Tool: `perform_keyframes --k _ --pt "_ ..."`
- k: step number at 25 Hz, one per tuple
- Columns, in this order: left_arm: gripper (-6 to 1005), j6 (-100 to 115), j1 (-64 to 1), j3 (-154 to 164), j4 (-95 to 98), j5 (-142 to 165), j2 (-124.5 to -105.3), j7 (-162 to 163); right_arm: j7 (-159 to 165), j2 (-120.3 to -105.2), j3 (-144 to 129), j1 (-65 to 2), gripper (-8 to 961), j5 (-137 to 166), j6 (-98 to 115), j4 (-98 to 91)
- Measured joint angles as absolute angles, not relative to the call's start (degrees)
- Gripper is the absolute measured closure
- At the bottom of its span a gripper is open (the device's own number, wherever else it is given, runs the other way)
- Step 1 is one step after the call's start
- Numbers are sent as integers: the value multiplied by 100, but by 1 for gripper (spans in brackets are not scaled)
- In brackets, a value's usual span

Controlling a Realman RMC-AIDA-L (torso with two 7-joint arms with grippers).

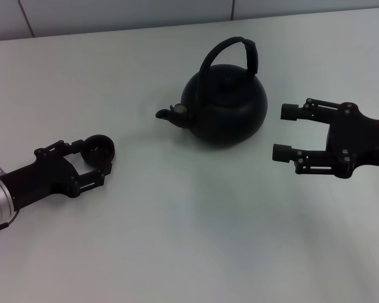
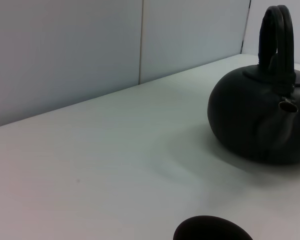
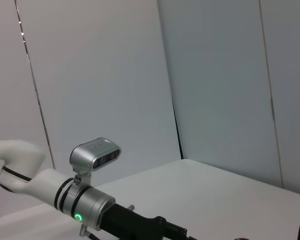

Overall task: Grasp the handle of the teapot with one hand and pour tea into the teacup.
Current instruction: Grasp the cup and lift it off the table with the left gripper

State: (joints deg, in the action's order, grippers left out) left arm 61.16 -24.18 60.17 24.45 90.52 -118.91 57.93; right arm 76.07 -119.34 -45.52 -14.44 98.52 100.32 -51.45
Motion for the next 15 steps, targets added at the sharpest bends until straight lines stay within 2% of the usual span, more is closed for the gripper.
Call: perform_keyframes --k 15 --pt "299 6115 -2452 6028 2373 9052 -11897 5793 7578 -11918 -4552 -1419 146 9923 10019 -5037"
